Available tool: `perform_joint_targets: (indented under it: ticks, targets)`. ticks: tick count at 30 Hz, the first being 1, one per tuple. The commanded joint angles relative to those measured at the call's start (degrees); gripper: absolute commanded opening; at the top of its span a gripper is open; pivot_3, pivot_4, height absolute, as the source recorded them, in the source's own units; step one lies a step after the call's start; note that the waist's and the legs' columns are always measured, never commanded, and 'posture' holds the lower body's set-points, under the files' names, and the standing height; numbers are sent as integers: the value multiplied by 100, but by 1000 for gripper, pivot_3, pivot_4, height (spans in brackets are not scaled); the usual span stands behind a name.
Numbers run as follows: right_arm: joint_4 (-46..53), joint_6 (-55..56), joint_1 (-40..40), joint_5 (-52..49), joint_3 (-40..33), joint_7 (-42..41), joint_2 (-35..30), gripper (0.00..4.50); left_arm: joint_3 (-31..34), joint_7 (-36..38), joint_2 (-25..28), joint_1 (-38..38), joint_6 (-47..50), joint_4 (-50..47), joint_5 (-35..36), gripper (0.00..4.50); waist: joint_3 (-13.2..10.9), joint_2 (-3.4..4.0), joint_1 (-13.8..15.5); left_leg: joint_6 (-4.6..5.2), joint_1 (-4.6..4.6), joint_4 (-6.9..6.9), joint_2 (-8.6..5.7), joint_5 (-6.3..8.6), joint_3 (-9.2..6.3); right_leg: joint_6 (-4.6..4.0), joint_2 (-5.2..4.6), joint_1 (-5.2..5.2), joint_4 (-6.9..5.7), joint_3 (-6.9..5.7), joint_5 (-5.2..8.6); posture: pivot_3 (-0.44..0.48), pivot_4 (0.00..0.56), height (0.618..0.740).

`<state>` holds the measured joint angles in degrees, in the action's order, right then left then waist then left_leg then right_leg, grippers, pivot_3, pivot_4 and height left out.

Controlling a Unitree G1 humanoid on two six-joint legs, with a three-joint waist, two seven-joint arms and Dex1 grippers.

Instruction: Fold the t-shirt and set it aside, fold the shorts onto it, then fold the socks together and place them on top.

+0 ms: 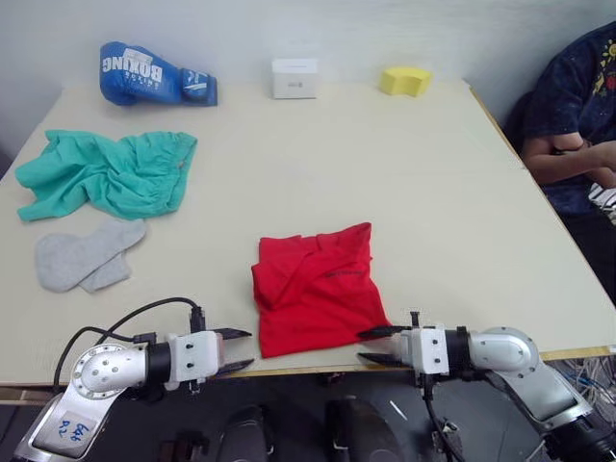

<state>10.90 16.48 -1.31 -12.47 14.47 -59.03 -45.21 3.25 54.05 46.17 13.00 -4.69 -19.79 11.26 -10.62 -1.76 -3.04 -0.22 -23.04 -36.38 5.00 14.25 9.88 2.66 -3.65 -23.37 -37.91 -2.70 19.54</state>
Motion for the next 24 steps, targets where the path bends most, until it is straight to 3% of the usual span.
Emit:
perform_joint_targets:
  ticks: [1, 2, 3, 5, 15, 24]
  targets:
    - [611, -543, -77, -826, -495, -242, -223, 3133, 570, 85, 46, -169, 181, -32, 636, 3566, 0, 1, 2, 0, 0, 0, 0, -1, 0, -1, 0, 0, -1, 0, -1, 0, 150, 740]
    - [682, -847, -215, -1098, -589, -273, -231, 3458, 603, 118, 29, -319, 296, 20, 778, 3875, -1, 1, 6, 2, 1, -1, 0, -2, -1, -3, 0, 0, -1, -1, -2, 0, 150, 740]
    - [708, -1160, -402, -1389, -655, -345, -229, 3501, 573, 205, 27, -487, 387, 79, 896, 3456, -1, 0, 7, 4, 1, -2, 0, -4, -3, -7, 0, 1, 1, -3, -5, 0, 150, 740]
    - [551, -1475, -850, -1555, -703, -420, -118, 3293, 398, 367, 9, -832, 495, 221, 938, 3068, -1, 0, 2, -1, 1, -1, -1, -7, -4, -10, -1, 2, 6, -5, -14, 0, 150, 740]
    - [-1429, -602, -2137, -325, -162, -838, 768, 17, -820, 678, -424, -1919, 389, 807, 329, 16, -1, 0, 9, -30, -11, 16, -8, -33, 6, -12, 9, -11, 16, -4, -12, 0, 150, 740]
    - [-2327, -202, -2264, 75, -179, -808, 1246, 17, -1284, 565, -798, -2142, 283, 987, -14, 16, -1, 0, -5, -31, -7, 9, -8, -43, 5, -5, 7, -12, -3, 1, -16, 0, 150, 740]
